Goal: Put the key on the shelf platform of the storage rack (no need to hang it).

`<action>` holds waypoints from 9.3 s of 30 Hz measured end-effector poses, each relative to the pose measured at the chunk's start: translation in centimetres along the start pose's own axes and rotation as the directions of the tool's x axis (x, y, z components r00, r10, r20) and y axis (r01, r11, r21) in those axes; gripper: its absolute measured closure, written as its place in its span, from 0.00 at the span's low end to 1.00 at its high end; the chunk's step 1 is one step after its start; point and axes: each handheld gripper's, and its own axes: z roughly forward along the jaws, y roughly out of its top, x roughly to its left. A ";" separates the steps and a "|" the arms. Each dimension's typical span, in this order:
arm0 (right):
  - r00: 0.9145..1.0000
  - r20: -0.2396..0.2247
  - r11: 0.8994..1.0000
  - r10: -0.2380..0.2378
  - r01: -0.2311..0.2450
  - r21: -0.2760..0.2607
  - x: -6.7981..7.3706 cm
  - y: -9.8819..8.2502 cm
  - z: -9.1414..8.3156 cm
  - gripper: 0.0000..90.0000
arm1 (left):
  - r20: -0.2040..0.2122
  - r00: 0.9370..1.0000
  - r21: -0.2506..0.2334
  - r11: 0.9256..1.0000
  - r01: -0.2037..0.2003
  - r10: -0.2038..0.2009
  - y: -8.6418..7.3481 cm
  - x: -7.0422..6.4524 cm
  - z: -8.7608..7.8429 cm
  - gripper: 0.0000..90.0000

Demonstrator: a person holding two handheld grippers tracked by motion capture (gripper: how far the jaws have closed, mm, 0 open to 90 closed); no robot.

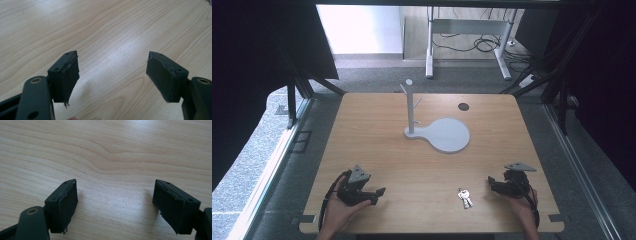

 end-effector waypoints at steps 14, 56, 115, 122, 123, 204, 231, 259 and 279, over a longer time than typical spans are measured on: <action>1.000 -0.019 1.000 -0.020 0.020 0.003 0.0 -0.3 -0.4 0.25 | -0.001 1.000 -0.010 1.000 0.001 -0.001 0.0 0.2 -0.4 0.29; 0.955 -0.221 0.974 -0.198 0.217 0.066 2.7 4.3 -5.1 0.40 | -0.011 1.000 -0.031 0.999 0.023 -0.023 0.0 0.7 -1.3 0.29; 0.839 -0.426 0.833 -0.337 0.477 0.281 11.0 7.0 -1.1 0.76 | 0.007 1.000 -0.019 1.000 0.014 -0.014 -0.1 0.3 -0.9 0.29; 0.848 -0.420 0.827 -0.324 0.470 0.310 11.1 6.9 -0.3 0.80 | 0.004 1.000 -0.020 1.000 0.015 -0.015 -0.1 0.4 -0.9 0.29; 0.848 -0.420 0.827 -0.323 0.469 0.312 11.1 6.9 -0.2 0.81 | 0.004 1.000 -0.019 1.000 0.014 -0.014 -0.1 0.4 -0.9 0.29; 0.827 -0.436 0.833 -0.355 0.491 0.253 8.9 13.5 -5.3 0.99 | -0.002 1.000 -0.024 1.000 0.018 -0.018 -0.2 0.8 -1.1 0.29; 0.827 -0.444 0.828 -0.344 0.490 0.271 9.1 16.0 -3.6 0.99 | -0.002 1.000 -0.023 0.999 0.024 -0.024 -0.2 1.0 -1.1 0.29; 0.843 -0.436 0.848 -0.315 0.456 0.270 9.2 19.6 -1.1 0.99 | 0.006 1.000 -0.012 1.000 0.016 -0.016 -0.3 0.9 -0.7 0.29; 0.854 -0.431 0.852 -0.292 0.437 0.288 9.3 21.2 0.8 0.99 | 0.005 1.000 -0.016 1.000 0.020 -0.020 -0.3 1.0 -0.8 0.29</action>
